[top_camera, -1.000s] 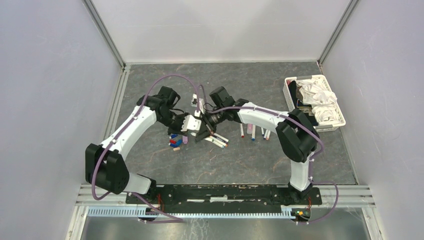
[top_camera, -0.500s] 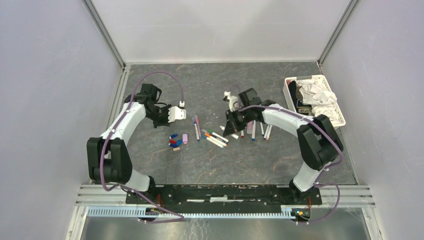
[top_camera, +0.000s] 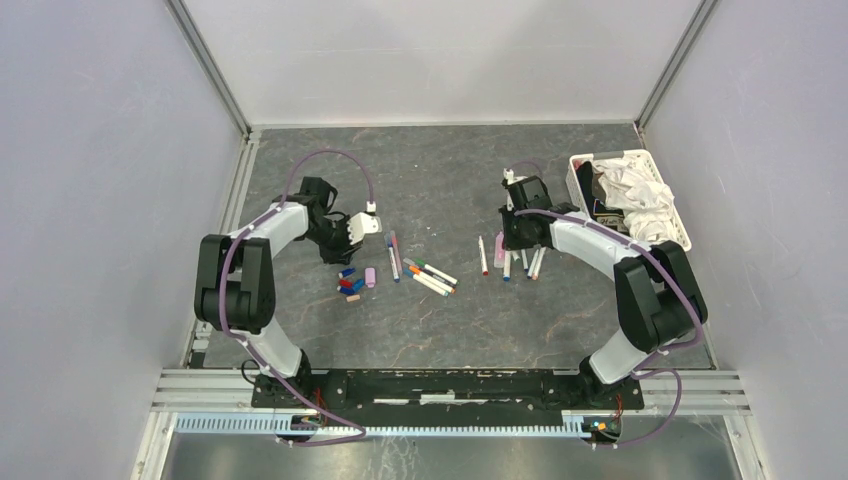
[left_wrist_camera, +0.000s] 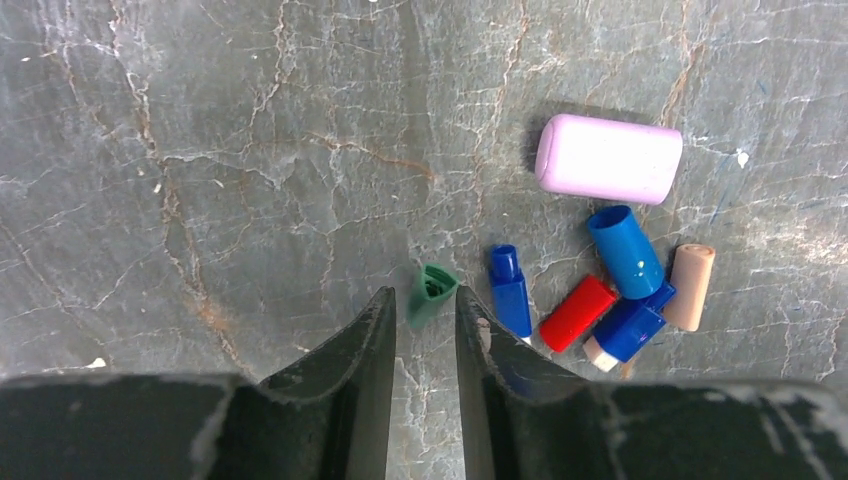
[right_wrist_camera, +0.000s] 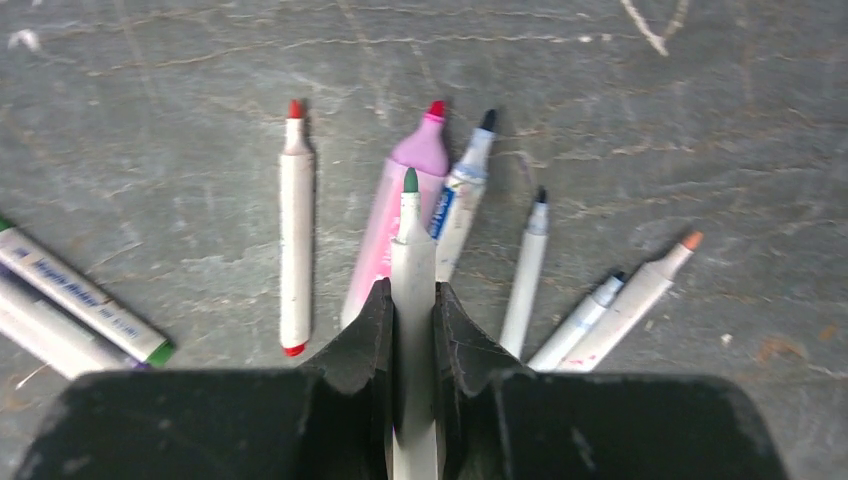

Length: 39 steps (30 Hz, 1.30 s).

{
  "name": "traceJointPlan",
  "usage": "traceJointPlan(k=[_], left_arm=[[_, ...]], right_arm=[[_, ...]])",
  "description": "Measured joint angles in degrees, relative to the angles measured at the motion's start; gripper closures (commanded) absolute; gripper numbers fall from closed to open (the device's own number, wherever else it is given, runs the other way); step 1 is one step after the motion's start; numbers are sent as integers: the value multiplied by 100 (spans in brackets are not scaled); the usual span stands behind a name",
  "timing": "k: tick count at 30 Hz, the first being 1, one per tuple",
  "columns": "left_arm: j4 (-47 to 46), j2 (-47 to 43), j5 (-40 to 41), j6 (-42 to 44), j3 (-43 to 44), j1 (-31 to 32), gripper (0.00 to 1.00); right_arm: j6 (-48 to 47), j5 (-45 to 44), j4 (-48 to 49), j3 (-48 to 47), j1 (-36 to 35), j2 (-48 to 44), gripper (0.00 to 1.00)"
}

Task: Open the pen caps

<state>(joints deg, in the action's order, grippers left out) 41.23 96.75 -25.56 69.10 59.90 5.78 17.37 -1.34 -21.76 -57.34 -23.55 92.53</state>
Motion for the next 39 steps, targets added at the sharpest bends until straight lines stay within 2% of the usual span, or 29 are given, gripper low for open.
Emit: traceJointPlan(k=[7, 12, 19, 20, 21, 25, 26, 27, 28, 32, 39], left_arm=[[-15, 22, -63, -122, -28, 35, 58], [234, 22, -247, -273, 127, 35, 51], [833, 2, -551, -798, 1285, 35, 42], [903, -24, -592, -922, 1510, 35, 28], [951, -70, -616, -1008, 1676, 35, 20], [1117, -372, -638, -1397, 2192, 31, 16], [1145, -439, -636, -1482, 2273, 31, 13], [1174, -518, -632, -1576, 2358, 28, 2], [1200, -592, -625, -1674, 2430, 28, 0], [1237, -828, -601, -2059, 2671, 7, 0], [1322, -1012, -601, -2409, 2769, 2, 0]], right_arm=[[42, -671, 31, 37, 2, 9, 91], [35, -824, 72, 85, 2, 33, 76], [31, -822, 87, 116, 2, 125, 69], [31, -820, 92, 116, 2, 125, 69], [31, -817, 96, 116, 2, 125, 69], [37, -804, 92, 116, -7, 107, 67], [37, -802, 92, 116, -22, 92, 66], [37, -804, 94, 116, -44, 66, 65], [35, -807, 96, 116, -76, 26, 65], [-74, -778, 151, 81, -518, -111, 64], [-573, -385, 376, -452, -1919, 271, 63]])
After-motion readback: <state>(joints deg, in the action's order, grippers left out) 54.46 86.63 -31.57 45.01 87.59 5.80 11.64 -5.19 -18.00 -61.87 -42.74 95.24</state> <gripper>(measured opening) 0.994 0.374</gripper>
